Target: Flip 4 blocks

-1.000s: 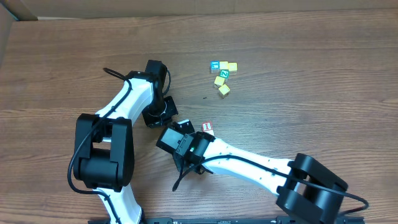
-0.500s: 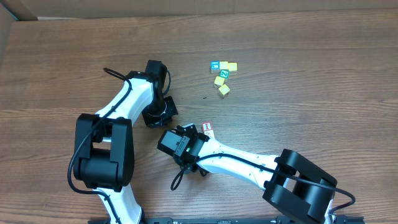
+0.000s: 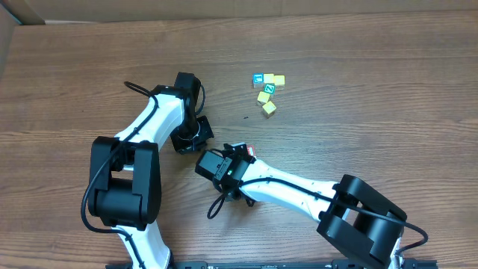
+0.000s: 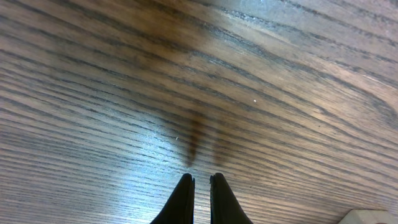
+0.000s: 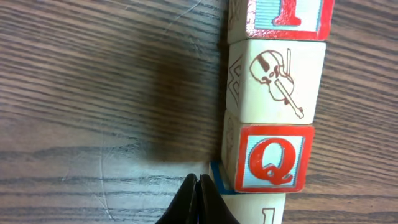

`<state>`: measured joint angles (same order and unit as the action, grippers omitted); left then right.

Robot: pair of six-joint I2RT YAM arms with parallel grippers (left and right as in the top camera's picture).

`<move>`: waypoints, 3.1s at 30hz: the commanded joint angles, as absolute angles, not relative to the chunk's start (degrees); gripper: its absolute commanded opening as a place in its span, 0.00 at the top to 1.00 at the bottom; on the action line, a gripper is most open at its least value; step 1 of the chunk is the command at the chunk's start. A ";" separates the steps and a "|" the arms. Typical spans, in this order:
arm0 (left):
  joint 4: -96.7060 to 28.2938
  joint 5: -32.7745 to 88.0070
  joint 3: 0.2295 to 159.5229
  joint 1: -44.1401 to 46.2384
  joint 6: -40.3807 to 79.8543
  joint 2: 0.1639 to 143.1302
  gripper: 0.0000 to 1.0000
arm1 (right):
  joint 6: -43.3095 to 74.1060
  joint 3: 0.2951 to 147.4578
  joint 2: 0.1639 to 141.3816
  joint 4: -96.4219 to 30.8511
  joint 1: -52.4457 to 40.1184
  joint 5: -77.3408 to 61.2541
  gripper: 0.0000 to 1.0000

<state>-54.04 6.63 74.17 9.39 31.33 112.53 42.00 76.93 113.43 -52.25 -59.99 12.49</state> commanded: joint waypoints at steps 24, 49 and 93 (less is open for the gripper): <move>-54.04 7.09 73.60 9.56 30.22 113.14 0.95 | 43.57 77.60 114.04 -52.82 -59.37 14.37 0.96; -54.41 10.63 76.34 9.91 24.05 113.12 0.96 | 37.82 92.03 107.85 -61.10 -53.15 9.50 0.96; -76.31 -7.44 112.22 7.46 28.32 112.84 0.00 | 25.04 90.80 105.12 -69.01 1.04 2.74 0.00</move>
